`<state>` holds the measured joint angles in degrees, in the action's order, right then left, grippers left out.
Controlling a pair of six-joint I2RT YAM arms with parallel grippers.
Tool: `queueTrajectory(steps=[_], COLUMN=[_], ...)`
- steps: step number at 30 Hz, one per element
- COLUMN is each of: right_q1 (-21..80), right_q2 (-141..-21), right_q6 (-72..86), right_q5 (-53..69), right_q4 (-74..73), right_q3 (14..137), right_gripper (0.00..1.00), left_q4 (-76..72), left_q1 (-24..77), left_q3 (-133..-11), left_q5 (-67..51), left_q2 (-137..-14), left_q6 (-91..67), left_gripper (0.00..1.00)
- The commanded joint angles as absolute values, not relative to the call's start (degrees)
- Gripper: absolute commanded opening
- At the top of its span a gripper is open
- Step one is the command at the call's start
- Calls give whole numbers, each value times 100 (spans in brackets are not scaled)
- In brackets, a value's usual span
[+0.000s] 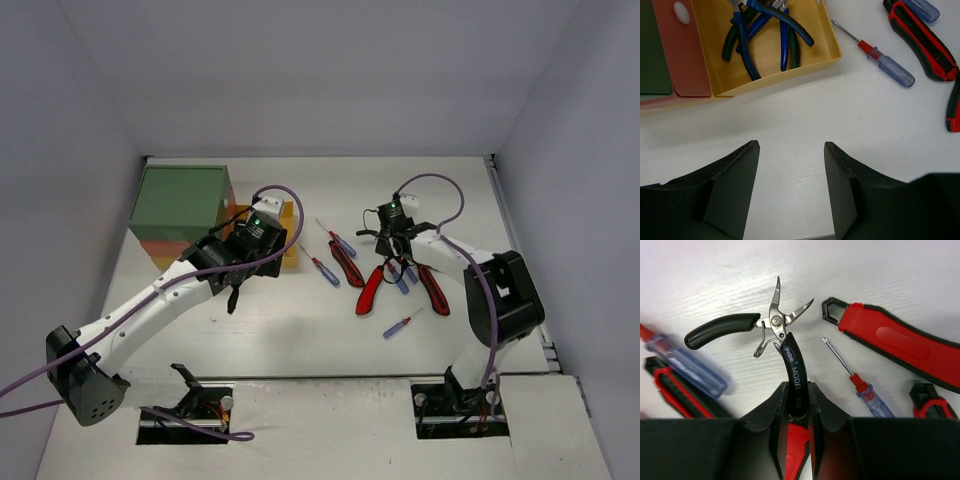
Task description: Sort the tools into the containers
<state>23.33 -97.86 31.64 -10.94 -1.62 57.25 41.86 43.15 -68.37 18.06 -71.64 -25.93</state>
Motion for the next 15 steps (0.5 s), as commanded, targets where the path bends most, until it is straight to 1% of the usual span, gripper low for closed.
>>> queueTrajectory(steps=[1,5,8,12,15], right_q1=[2338,2430,2796,3467,3787], right_q2=[-8801,-8458,-8443,-8704,-9087], right_q6=[3134,2735,2313,1936,1824], right_q5=[-1516,-1212,-942,-939,-797], right_q4=[-53,-53,-53,-53,-53], right_q3=[5718,5865,6163,6723,7258], right_gripper=[0,0,0,0,0], left_q4=[4087,4069,4069,3989,3558], left_q1=[4132,3938,3638,3286,3110], left_q3=[-7382,-7508,-7601,-7636,-7273], left_q5=[1986,2125,2201,2457,2860], left_q2=[-7172,-7207,-7179,-6954,-6560], left_q6=[-2304,-2111,-1896,-1661,-1451], left_gripper=[51,51,50,50,50])
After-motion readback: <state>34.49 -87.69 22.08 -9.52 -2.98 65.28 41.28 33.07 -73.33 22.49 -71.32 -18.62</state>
